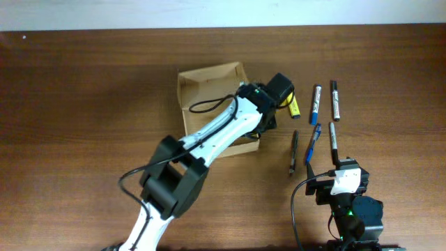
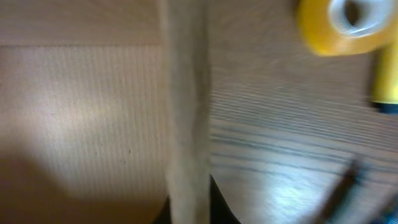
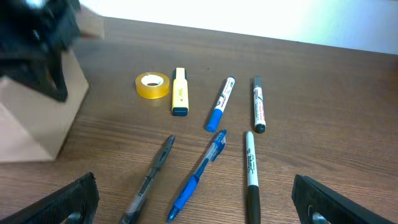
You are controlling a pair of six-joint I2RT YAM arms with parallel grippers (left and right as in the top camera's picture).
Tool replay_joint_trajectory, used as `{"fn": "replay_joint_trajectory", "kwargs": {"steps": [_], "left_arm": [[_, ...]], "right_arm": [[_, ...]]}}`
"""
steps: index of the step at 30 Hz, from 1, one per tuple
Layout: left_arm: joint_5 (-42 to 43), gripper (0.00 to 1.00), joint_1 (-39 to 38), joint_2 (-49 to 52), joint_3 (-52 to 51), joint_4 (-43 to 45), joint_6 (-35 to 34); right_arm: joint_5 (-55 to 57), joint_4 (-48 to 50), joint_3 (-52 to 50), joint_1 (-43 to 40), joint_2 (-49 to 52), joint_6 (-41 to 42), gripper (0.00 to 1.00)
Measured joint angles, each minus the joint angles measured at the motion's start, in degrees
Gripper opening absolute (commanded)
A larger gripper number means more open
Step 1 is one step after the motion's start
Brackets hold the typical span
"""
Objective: Pack container
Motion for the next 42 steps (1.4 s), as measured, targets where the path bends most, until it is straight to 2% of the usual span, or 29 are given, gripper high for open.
{"fn": "replay_joint_trajectory", "kwargs": {"steps": [3, 5, 7, 9, 13, 18, 30, 37, 41, 42], "left_arm": [[0.31, 0.02, 0.17, 2.12, 0.0, -0.2, 0.7], [0.31, 0.07, 0.22, 2.23, 0.0, -0.24, 1.11], [0.33, 0.2, 0.22, 2.23, 0.0, -0.26, 1.49], [0.39, 0.46, 0.22, 2.23, 0.0, -0.17, 1.99], [0.85, 0.6, 0.22, 2.23, 0.52, -1.62, 3.82], [0.92, 0.63, 0.22, 2.23, 6.73, -7.72, 6.67], [-6.84, 0.63, 1.27, 2.23, 33.81, -27.61, 11.96], [-11.04, 0.64, 8.41, 2.23, 46.99, -37.81, 14.12], [-11.54, 0.64, 14.38, 2.23, 51.39, -38.66, 17.16], [-11.56, 0.66, 15.89, 2.23, 51.8, -38.69, 17.97]], "right_arm": [[0.0, 0.0, 0.02, 0.0, 0.0, 0.0, 0.99], [0.0, 0.0, 0.0, 0.0, 0.0, 0.0, 0.99], [0.0, 0.0, 0.02, 0.0, 0.0, 0.0, 0.99], [0.0, 0.0, 0.0, 0.0, 0.0, 0.02, 0.99], [0.0, 0.0, 0.0, 0.0, 0.0, 0.02, 0.99], [0.0, 0.02, 0.0, 0.0, 0.0, 0.02, 0.99], [0.0, 0.0, 0.0, 0.0, 0.0, 0.04, 0.99], [0.0, 0.0, 0.0, 0.0, 0.0, 0.02, 0.99], [0.0, 0.28, 0.0, 0.0, 0.0, 0.04, 0.99], [0.0, 0.79, 0.0, 0.0, 0.0, 0.02, 0.99]]}}
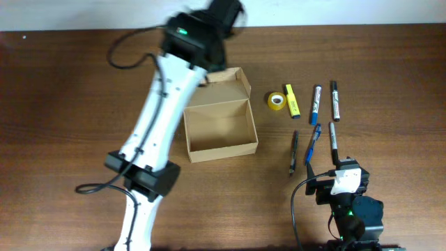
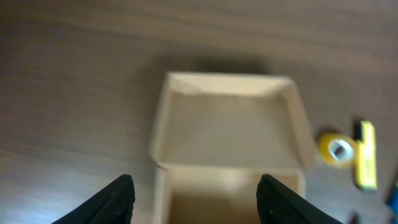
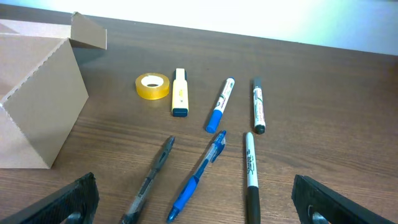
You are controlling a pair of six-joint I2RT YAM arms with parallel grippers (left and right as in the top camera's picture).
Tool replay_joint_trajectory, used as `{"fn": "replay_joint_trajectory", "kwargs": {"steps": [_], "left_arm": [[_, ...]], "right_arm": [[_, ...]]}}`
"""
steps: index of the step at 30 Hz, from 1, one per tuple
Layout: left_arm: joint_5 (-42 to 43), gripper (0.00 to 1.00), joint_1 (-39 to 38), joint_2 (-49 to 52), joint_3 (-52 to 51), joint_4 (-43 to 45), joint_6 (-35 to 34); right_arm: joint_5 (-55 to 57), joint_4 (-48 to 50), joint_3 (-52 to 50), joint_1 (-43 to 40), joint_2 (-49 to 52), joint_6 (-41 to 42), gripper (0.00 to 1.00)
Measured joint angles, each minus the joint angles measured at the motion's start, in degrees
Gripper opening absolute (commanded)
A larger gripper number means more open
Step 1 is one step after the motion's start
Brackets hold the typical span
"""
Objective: Pack container
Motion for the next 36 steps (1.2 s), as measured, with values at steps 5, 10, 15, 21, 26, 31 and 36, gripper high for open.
{"fn": "replay_joint_trajectory", "kwargs": {"steps": [5, 10, 15, 21, 26, 31, 36], "left_arm": [[-0.37, 0.75, 8.72, -0.09, 0.44, -0.11, 3.28], [-0.42, 1.0, 19.32, -0.35, 0.44, -0.11, 5.14], [-0.87, 1.0, 28.37, -0.61, 0.44, -0.15, 5.18], [-0.81, 1.0, 32.76, -0.81, 0.44, -0.28, 5.14], [-0.83, 1.0, 34.27, -0.98, 0.44, -0.24, 5.18], [-0.81, 1.0, 34.36, -0.98, 0.44, -0.31, 5.18], [-0.81, 1.0, 34.36, -1.11, 0.44, -0.28, 5.18]], "right_arm": [[-2.45, 4.2, 0.0, 0.0, 0.0, 0.0, 0.99], [-6.34, 2.45, 1.68, 0.0, 0.92, 1.36, 0.99], [-6.25, -6.21, 16.17, 0.0, 14.19, 3.19, 0.99], [-6.45, -18.78, 45.24, -0.04, 42.82, 4.0, 0.99], [-16.09, -30.29, 73.44, -0.04, 66.69, 4.26, 0.99], [-23.78, -37.2, 92.65, 0.61, 85.35, 5.44, 0.99], [-15.74, -44.54, 106.55, 5.7, 103.45, 6.62, 0.99]]}}
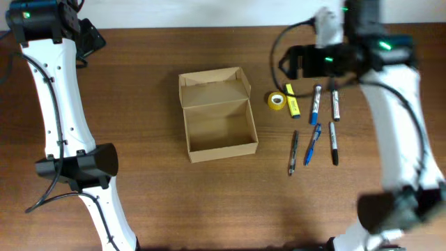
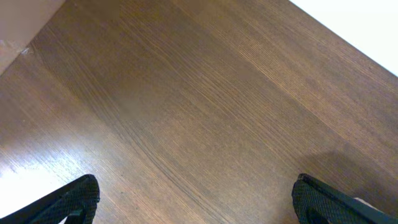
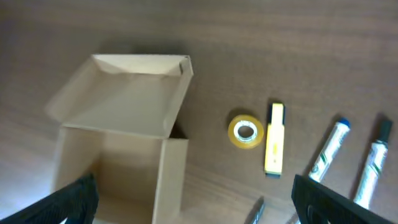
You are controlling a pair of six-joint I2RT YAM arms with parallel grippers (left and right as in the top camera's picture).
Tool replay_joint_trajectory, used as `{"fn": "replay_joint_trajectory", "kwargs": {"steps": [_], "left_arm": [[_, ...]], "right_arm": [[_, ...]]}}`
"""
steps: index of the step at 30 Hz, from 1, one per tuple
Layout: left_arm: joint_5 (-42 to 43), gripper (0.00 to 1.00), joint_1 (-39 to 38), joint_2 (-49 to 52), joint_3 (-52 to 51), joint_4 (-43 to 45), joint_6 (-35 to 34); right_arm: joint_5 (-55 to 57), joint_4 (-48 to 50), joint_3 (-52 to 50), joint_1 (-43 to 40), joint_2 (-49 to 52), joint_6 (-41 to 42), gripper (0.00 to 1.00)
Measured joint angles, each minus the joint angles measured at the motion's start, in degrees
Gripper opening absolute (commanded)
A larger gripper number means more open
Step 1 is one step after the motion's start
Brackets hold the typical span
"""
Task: Pack container
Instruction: 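Reach the right gripper down and grasp the yellow tape roll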
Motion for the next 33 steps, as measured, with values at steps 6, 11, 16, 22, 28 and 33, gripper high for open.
{"fn": "replay_joint_trajectory", "kwargs": {"steps": [6, 11, 16, 22, 28, 33], "left_arm": [[0.0, 1.0, 0.0, -0.09, 0.0, 0.0, 0.0], [0.0, 1.0, 0.0, -0.09, 0.0, -0.02, 0.0], [0.02, 1.0, 0.0, -0.09, 0.0, -0.02, 0.0], [0.02, 1.0, 0.0, -0.09, 0.0, 0.0, 0.0], [0.02, 1.0, 0.0, -0.09, 0.0, -0.02, 0.0], [0.0, 1.0, 0.0, -0.09, 0.0, 0.0, 0.0]], "right_arm": [[4.13, 1.95, 1.22, 5.44, 9.79, -2.34, 0.75], [8.55, 1.2, 1.29, 5.31, 13.66, -0.2, 0.75], [10.25, 0.26, 1.6, 5.22, 17.68, 0.94, 0.72], [10.67, -0.24, 1.6, 5.22, 21.7, 1.18, 0.72], [10.67, -0.2, 1.6, 5.22, 24.63, 1.38, 0.72], [10.43, 0.98, 1.6, 5.22, 26.27, 1.55, 0.72]]}}
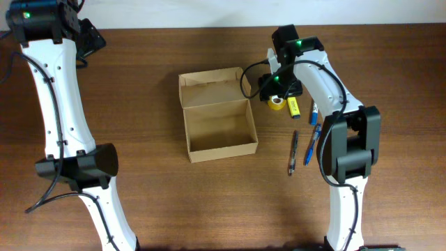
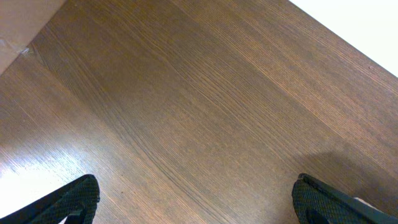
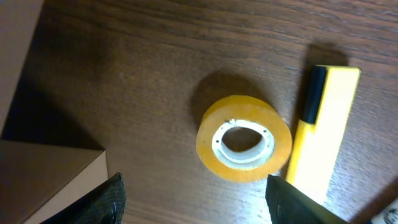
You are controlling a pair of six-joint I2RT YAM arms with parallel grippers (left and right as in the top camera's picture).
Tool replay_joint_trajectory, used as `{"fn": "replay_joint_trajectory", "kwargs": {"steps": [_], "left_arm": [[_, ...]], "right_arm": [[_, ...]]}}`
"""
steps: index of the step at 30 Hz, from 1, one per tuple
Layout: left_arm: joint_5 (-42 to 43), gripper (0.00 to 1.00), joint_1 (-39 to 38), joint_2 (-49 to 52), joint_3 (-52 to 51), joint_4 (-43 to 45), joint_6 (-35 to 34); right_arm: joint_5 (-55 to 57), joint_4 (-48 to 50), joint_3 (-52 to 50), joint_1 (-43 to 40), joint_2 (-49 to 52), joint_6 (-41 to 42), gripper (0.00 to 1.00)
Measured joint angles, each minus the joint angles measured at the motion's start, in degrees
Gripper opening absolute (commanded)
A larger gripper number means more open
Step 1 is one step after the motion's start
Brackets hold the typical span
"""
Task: Pack container
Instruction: 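Reach the right gripper down and grasp the yellow tape roll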
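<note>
An open cardboard box [image 1: 217,115] stands mid-table with its lid flap folded back. Just right of it lies a yellow tape roll [image 1: 277,102], flat on the wood, with a yellow highlighter [image 1: 293,106] touching its right side. My right gripper [image 1: 274,89] hangs open low over the roll [image 3: 244,138]; in the wrist view its fingertips straddle the wood just short of the roll, between the box corner [image 3: 50,186] and the highlighter [image 3: 320,137]. My left gripper [image 2: 196,205] is open over bare wood at the far left corner [image 1: 87,38].
Right of the highlighter lie a blue marker [image 1: 314,111], a blue pen [image 1: 311,145] and a grey pen [image 1: 293,152]; my right arm covers other markers there. The table's far edge [image 1: 209,28] runs behind the box.
My right gripper was high above the box and the tape roll; now it is down close over the roll, still open. The left arm and the objects have not moved.
First my left gripper was at the box's right side and the right arm sat at the table's front edge. Then the left gripper was above the box's far side. Later it stood at the far left corner, with the right gripper over the items, now low at the tape.
</note>
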Motion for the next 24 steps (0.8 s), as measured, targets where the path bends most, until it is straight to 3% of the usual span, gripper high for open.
{"fn": "replay_joint_trajectory", "kwargs": {"steps": [9, 15, 20, 24], "left_arm": [[0.02, 1.0, 0.0, 0.0, 0.0, -0.02, 0.0], [0.02, 1.0, 0.0, 0.0, 0.0, 0.0, 0.0], [0.02, 1.0, 0.0, 0.0, 0.0, -0.02, 0.0], [0.0, 1.0, 0.0, 0.0, 0.0, 0.0, 0.0]], "right_arm": [[-0.92, 1.64, 0.0, 0.04, 3.67, 0.35, 0.72], [-1.81, 2.47, 0.26, 0.04, 5.29, 0.44, 0.66], [-2.25, 2.93, 0.35, 0.11, 5.88, 0.66, 0.45], [-2.43, 3.63, 0.35, 0.11, 5.99, 0.79, 0.1]]}}
